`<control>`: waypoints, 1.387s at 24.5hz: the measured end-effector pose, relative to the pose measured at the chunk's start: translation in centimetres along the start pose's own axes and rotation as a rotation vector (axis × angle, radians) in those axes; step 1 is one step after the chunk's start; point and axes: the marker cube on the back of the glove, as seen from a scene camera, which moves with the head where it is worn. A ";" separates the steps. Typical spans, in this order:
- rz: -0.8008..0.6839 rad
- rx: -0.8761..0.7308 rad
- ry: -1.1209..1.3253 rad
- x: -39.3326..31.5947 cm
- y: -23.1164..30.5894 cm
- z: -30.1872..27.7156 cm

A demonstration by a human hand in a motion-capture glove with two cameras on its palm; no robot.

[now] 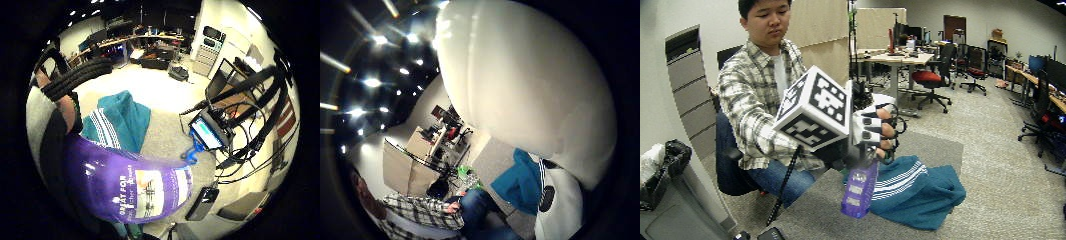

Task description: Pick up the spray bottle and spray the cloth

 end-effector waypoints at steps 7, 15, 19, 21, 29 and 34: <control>-0.126 -0.160 0.172 -2.4 0.1 3.1; -0.258 -0.317 0.361 -3.7 1.0 6.6; -0.322 -0.373 0.432 -4.1 1.5 7.8; -0.353 -0.397 0.466 -4.4 1.9 8.3; -0.521 -0.479 0.593 -6.0 4.1 10.3; -0.603 -0.515 0.628 -6.9 5.9 11.5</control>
